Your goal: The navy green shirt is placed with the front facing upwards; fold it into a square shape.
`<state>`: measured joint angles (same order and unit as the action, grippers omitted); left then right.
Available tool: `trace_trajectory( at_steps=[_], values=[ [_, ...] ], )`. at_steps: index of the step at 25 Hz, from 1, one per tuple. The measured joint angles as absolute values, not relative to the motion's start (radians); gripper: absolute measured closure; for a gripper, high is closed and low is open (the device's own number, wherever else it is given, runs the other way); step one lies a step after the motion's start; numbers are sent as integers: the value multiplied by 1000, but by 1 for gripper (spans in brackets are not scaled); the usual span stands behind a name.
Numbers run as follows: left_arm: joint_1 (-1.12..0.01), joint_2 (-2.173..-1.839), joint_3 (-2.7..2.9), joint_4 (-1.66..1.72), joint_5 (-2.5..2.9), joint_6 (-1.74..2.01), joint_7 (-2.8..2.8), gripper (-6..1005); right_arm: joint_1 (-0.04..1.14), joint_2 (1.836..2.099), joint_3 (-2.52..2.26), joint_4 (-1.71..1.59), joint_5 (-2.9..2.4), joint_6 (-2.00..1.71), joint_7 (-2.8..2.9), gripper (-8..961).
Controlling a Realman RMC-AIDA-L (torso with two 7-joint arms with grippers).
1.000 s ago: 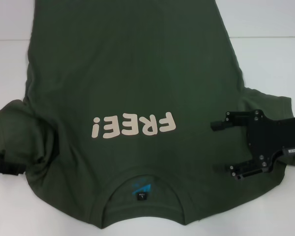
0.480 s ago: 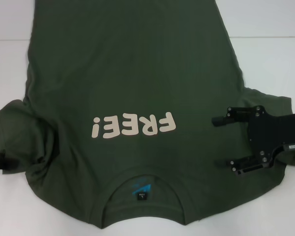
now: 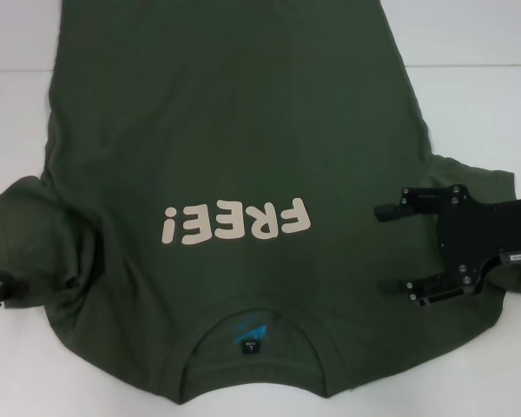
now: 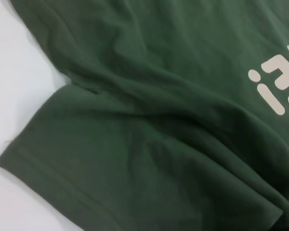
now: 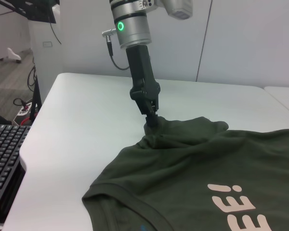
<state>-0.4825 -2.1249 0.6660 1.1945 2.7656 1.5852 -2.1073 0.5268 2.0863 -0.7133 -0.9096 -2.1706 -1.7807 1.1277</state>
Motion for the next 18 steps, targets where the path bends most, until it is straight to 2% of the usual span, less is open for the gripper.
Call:
trace_trajectory(
  at_steps=[2,8,18],
  values=[
    [-483,-2125,669,1194,2769,1586,-2122,960,527,2086,-713,-910,-2171,-1780,1127,38],
    [-490,-2124,669,1198,2761,1579,-2139,953,529,2086,-713,-910,-2171,-1779,1125,39],
    [-565,-2115,684,1266,2776,1627,-2156,929,529,2086,-706,-910,-2171,-1779,1127,39]
  ],
)
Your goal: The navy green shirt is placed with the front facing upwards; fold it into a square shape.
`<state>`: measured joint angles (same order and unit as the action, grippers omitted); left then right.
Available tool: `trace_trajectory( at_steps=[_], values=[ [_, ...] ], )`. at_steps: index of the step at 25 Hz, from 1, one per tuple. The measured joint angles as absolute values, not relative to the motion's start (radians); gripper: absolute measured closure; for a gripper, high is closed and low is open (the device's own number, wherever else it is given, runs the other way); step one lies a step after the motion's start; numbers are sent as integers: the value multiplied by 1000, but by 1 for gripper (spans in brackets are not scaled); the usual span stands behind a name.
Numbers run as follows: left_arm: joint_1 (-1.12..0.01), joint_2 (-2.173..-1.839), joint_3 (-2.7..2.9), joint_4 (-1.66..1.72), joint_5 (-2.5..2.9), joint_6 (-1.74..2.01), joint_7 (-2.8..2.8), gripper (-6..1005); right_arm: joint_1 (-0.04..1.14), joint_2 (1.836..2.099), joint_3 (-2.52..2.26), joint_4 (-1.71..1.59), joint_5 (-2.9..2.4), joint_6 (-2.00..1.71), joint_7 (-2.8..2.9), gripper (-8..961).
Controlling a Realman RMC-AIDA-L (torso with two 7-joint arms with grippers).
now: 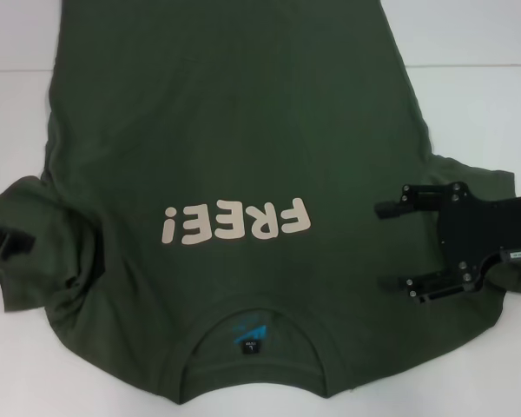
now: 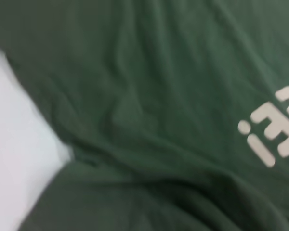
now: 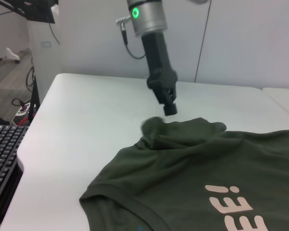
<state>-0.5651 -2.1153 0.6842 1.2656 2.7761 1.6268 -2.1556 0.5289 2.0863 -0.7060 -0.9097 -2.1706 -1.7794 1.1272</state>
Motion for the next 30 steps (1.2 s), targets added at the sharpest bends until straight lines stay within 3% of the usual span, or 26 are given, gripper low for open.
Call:
trace_trajectory(
  at_steps=[11,22,30],
  values=[
    [-584,-2124,754,1311,2856,1658,-2198,902,524,2086,-698,-909,-2171,-1779,1124,39],
    [-560,-2103,770,1331,2858,1773,-2347,876,531,2088,-700,-903,-2167,-1769,1120,39],
    [-545,-2078,775,1264,2859,1730,-2484,711,532,2088,-706,-899,-2161,-1767,1112,38]
  ],
)
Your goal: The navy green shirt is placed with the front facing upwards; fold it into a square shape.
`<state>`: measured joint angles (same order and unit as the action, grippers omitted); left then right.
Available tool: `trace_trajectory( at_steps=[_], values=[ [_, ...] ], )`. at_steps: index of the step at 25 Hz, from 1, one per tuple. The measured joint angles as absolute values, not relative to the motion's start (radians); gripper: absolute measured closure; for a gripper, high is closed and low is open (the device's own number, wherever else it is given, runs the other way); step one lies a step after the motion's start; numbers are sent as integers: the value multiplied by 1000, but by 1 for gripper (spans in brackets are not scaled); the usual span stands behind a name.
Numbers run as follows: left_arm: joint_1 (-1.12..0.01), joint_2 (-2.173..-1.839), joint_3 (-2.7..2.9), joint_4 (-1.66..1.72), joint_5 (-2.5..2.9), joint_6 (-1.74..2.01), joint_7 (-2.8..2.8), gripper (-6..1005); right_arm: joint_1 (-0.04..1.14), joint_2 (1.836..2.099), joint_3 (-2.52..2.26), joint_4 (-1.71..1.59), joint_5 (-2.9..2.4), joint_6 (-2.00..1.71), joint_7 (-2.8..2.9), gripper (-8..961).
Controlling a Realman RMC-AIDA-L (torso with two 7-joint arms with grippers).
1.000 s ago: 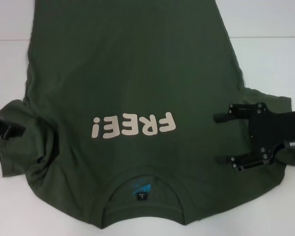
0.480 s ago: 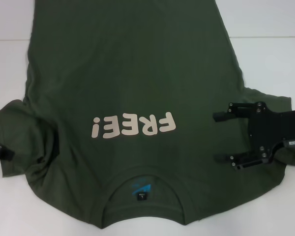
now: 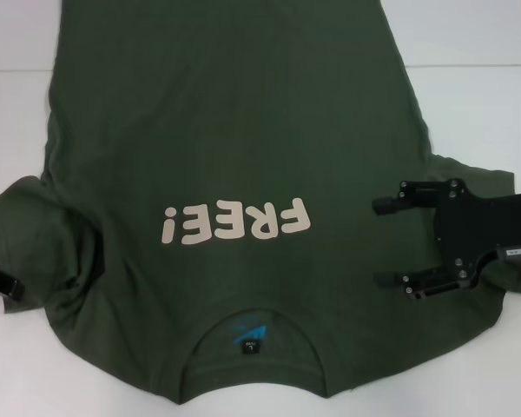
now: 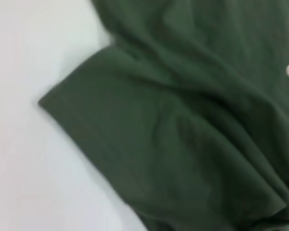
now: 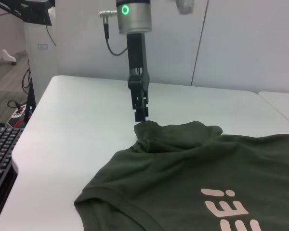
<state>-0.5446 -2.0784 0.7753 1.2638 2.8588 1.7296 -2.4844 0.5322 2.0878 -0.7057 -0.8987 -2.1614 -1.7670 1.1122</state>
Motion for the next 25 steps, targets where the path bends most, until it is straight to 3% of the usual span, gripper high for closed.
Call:
trace_trajectory(
  at_steps=[3,14,19,25],
  values=[
    [-546,-2065,775,1217,2859,1713,-2505,649,532,2088,-706,-899,-2161,-1767,1108,38],
    [-558,-2061,781,1145,2859,1675,-2552,195,531,2089,-707,-893,-2161,-1766,1100,39],
    [-559,-2059,785,1137,2859,1655,-2581,89,531,2088,-707,-884,-2161,-1763,1090,39],
    [-570,-2051,785,1094,2859,1650,-2590,95,529,2086,-707,-883,-2161,-1762,1089,38]
  ],
)
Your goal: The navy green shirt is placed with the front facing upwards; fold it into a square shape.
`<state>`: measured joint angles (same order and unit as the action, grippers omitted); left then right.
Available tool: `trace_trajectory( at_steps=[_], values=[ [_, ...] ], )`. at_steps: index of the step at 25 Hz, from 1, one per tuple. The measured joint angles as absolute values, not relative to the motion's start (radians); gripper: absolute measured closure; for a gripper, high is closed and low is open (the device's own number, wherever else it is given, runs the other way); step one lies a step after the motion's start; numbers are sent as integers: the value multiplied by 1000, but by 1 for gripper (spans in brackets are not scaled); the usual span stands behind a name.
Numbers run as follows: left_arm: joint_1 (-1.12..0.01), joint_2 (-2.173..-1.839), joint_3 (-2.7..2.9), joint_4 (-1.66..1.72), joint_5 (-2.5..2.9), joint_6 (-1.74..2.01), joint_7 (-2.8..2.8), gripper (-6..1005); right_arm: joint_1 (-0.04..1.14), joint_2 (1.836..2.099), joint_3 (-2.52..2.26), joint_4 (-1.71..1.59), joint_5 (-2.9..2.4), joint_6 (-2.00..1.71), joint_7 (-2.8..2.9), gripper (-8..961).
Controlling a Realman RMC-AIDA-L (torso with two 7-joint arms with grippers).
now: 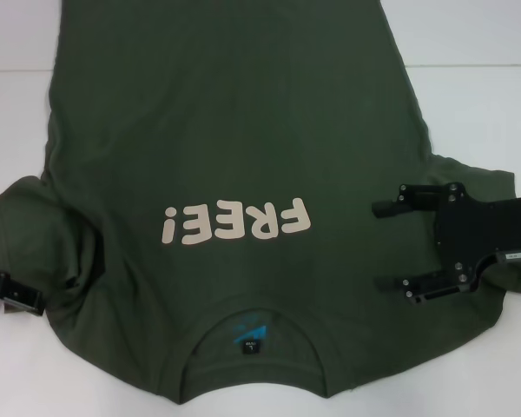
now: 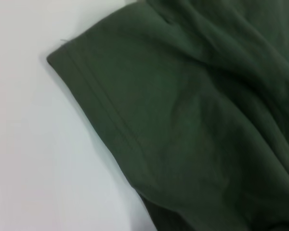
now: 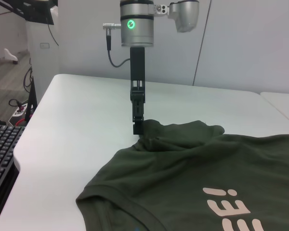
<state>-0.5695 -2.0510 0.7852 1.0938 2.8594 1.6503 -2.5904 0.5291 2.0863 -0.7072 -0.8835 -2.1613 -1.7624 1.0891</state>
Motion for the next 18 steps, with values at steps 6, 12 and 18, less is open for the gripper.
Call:
trace_trajectory(
  at_steps=[6,12,18],
  values=[
    [-569,-2049,785,1084,2859,1638,-2600,96,526,2086,-707,-883,-2161,-1762,1088,38],
    [-575,-2040,783,1057,2859,1617,-2606,131,524,2086,-706,-883,-2161,-1762,1088,39],
    [-583,-2031,769,1036,2859,1612,-2600,183,526,2087,-707,-879,-2162,-1740,1088,39]
  ],
)
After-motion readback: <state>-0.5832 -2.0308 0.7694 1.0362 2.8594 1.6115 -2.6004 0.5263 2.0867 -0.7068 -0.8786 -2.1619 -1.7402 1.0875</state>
